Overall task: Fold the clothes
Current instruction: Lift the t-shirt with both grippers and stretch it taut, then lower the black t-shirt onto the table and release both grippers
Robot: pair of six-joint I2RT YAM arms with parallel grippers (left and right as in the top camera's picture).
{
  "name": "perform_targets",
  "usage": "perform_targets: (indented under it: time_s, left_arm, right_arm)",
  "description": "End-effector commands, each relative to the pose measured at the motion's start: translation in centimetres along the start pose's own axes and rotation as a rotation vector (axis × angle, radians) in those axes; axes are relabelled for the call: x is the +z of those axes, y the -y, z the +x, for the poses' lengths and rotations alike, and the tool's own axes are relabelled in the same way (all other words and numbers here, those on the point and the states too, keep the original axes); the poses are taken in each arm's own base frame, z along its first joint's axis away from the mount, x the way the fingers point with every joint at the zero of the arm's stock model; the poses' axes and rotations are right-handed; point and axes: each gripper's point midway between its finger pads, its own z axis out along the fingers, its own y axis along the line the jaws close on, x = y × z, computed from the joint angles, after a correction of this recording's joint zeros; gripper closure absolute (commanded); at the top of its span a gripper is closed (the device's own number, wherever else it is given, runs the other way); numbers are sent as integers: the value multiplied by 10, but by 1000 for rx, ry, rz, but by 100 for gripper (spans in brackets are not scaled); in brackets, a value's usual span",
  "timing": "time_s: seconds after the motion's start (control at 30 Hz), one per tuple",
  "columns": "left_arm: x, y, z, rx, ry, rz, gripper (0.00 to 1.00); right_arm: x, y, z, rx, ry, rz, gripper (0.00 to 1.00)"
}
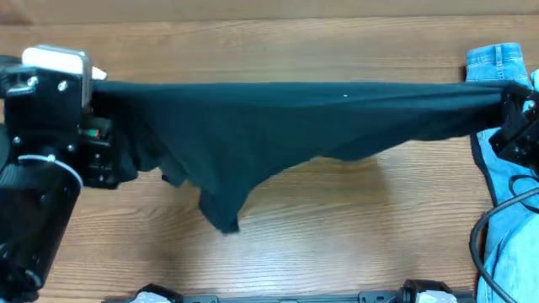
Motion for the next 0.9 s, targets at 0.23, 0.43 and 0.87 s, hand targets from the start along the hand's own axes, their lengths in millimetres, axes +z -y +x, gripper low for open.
perform_targets:
  time_s: [0.23, 0.43, 0.87]
  left_arm:
    - [-58, -27, 9, -29, 90, -51, 93]
    - [-30, -22, 6, -16, 35, -73, 94]
    - [260, 35, 69, 47, -458, -37, 62]
  right_arm:
    - [-36, 5, 3, 29, 56, 23, 96]
    - [-30, 6, 6, 54, 32, 27, 96]
    - [210, 52, 55, 52, -416, 210, 38]
